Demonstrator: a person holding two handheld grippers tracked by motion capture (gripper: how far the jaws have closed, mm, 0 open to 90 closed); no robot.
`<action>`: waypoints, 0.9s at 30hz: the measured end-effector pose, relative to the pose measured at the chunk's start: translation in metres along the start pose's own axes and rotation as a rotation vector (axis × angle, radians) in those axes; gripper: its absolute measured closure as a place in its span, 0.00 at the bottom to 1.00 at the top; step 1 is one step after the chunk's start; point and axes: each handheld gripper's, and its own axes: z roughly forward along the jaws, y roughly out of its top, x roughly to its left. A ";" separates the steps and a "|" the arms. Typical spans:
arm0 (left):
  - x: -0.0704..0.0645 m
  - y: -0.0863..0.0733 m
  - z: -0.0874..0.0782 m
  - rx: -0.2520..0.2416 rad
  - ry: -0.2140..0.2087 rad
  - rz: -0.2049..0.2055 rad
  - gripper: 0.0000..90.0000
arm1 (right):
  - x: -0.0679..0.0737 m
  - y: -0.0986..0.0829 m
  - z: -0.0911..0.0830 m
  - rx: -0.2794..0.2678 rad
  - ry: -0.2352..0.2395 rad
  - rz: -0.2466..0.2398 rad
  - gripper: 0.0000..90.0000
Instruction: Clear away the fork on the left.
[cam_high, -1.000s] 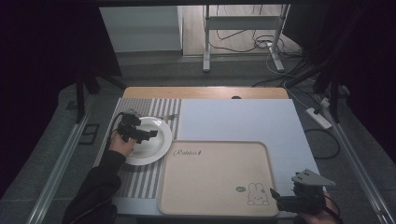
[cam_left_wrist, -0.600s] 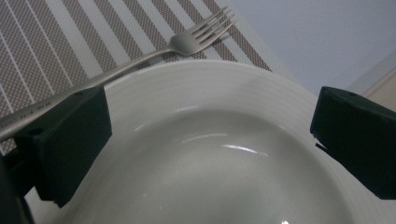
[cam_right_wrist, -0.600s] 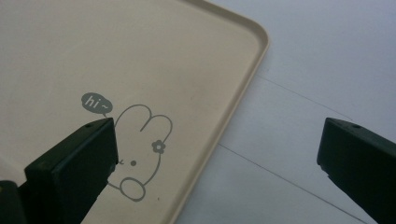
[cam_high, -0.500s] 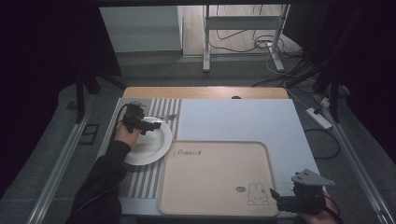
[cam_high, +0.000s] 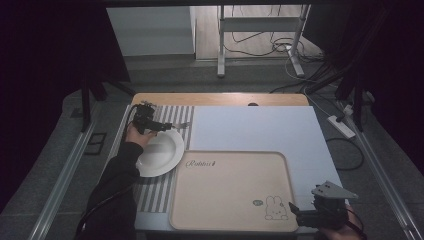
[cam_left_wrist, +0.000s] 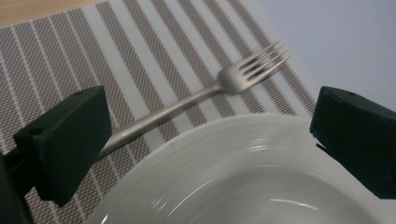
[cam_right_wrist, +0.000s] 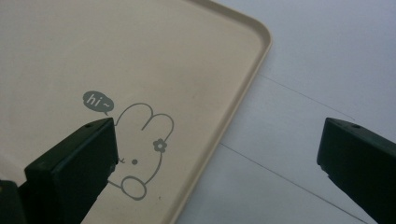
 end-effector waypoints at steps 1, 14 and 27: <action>0.002 0.002 -0.001 -0.001 0.000 -0.005 0.01 | 0.000 0.000 0.000 0.000 0.000 0.000 0.00; 0.028 0.019 0.003 0.141 0.136 0.081 0.93 | 0.000 0.000 0.001 0.004 0.004 -0.001 0.00; 0.054 0.017 0.027 0.265 0.217 0.027 0.99 | 0.000 0.000 0.001 0.010 0.009 -0.004 0.00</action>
